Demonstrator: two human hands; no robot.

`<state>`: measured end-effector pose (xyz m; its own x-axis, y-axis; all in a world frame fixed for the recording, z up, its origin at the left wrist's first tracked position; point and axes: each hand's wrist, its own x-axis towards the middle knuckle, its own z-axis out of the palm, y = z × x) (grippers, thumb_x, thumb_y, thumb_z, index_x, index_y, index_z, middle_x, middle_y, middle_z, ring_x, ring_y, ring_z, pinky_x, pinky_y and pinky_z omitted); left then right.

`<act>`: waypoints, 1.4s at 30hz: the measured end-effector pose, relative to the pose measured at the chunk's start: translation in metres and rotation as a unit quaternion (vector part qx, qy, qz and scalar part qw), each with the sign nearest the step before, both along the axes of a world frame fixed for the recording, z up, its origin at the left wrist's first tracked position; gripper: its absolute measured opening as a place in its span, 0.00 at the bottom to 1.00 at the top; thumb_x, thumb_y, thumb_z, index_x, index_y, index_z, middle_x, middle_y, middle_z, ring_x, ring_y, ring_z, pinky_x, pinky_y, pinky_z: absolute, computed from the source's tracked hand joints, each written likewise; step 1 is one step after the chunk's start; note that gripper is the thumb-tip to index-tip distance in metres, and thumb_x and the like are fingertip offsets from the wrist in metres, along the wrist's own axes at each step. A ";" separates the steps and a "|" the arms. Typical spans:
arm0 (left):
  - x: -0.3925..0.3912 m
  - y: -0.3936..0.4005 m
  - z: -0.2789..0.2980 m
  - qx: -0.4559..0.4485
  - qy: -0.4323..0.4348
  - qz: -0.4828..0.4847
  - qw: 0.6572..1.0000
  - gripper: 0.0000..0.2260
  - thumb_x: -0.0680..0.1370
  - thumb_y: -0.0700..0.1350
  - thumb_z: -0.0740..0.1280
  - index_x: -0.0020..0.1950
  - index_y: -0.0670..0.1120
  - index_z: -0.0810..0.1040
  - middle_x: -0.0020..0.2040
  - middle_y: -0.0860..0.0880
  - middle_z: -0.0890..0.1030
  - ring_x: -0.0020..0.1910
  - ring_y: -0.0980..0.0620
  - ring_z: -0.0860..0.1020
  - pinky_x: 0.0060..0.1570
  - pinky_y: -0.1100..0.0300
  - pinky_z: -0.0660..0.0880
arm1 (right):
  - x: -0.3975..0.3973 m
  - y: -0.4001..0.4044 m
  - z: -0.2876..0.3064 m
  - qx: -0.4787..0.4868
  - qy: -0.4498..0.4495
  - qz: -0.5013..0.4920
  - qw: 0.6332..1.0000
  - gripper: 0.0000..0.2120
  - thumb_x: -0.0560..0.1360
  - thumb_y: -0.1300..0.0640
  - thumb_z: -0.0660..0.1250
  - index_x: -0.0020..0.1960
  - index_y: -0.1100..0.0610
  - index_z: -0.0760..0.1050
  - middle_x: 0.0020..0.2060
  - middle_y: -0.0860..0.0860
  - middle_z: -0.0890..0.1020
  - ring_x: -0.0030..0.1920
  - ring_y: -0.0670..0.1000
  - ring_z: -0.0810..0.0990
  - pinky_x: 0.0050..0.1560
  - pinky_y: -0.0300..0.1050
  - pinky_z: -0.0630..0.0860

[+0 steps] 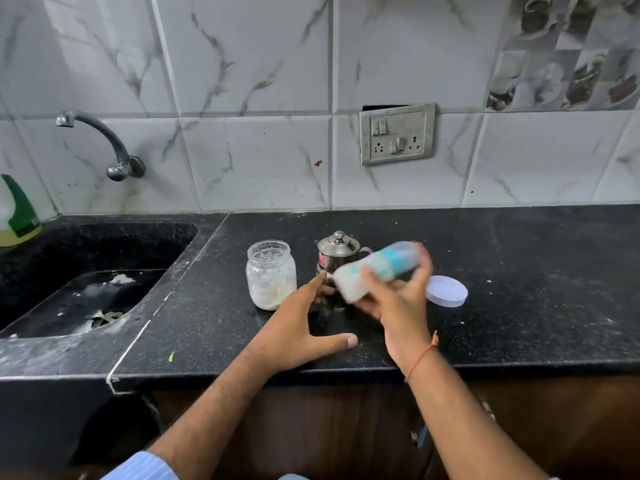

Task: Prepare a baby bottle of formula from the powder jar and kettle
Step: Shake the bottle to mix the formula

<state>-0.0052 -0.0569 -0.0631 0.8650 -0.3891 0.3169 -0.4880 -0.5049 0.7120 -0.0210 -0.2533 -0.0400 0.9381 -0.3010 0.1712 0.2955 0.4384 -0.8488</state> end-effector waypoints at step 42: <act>0.000 0.001 -0.001 -0.014 0.008 -0.004 1.000 0.57 0.68 0.70 0.81 0.89 0.51 0.58 0.74 0.63 0.75 0.72 0.69 0.72 0.71 0.73 0.70 | 0.004 -0.007 0.001 -0.016 0.025 0.024 0.999 0.38 0.77 0.66 0.75 0.76 0.40 0.62 0.61 0.59 0.84 0.56 0.60 0.88 0.43 0.59 0.86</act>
<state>-0.0051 -0.0561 -0.0646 0.8673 -0.3868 0.3133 -0.4797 -0.4816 0.7335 -0.0173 -0.2607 -0.0388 0.9591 -0.2503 0.1324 0.2316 0.4245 -0.8753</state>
